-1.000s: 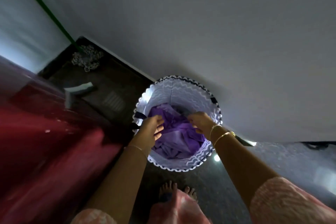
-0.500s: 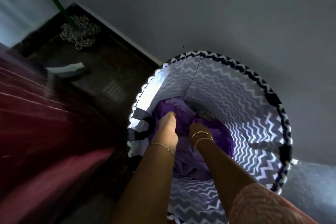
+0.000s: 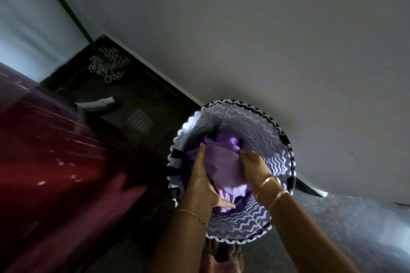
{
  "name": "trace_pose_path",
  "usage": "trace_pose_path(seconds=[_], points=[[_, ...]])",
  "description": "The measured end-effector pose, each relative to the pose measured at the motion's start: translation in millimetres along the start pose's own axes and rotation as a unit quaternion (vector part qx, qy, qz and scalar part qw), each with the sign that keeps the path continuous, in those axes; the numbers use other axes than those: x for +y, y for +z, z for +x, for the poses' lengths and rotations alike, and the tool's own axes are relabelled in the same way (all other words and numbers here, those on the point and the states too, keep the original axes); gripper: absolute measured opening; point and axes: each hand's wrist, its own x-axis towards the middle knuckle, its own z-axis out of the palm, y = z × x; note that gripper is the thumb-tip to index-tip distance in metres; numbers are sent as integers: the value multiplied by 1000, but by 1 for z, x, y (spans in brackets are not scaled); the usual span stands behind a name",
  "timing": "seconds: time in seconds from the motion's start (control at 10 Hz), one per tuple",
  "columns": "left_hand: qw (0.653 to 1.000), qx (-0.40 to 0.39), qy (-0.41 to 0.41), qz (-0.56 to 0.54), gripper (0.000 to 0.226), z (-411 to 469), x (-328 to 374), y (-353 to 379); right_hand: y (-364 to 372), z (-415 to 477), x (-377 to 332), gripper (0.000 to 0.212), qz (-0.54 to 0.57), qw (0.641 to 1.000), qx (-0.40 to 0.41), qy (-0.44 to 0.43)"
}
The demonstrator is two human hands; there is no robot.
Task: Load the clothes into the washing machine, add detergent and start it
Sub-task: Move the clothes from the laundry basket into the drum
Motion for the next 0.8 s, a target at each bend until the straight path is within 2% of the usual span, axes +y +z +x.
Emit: trace_pose_path(seconds=[0.1,0.2,0.3,0.4,0.5,0.6,0.7,0.8], points=[[993,-112,-12,-37,79,-54,-8,12,-19,-50,-24,24,138,990,-7,29],[979,-165,42,-110,44,-79,-21,22,-21,-102,-56,20,165,984,-48,40],[962,-21,167,213,46,-109,-28,36,-29,-140,-89,31,151,987,-60,-10],[980,-158,120,7,35,-147,-38,35,-50,-164,-111,28,2,991,-67,-115],[985,-101,-65,-123,23,-202,-39,39,-76,-178,-123,20,-72,982,-18,-175],[989,-4,120,90,23,-230,-38,52,-106,-177,-120,7,84,994,42,-60],[962,-15,186,199,11,-262,-43,52,-130,-178,-104,89,212,956,-32,202],[941,-44,209,261,8,-294,-52,52,-136,-192,-90,125,303,893,-169,285]])
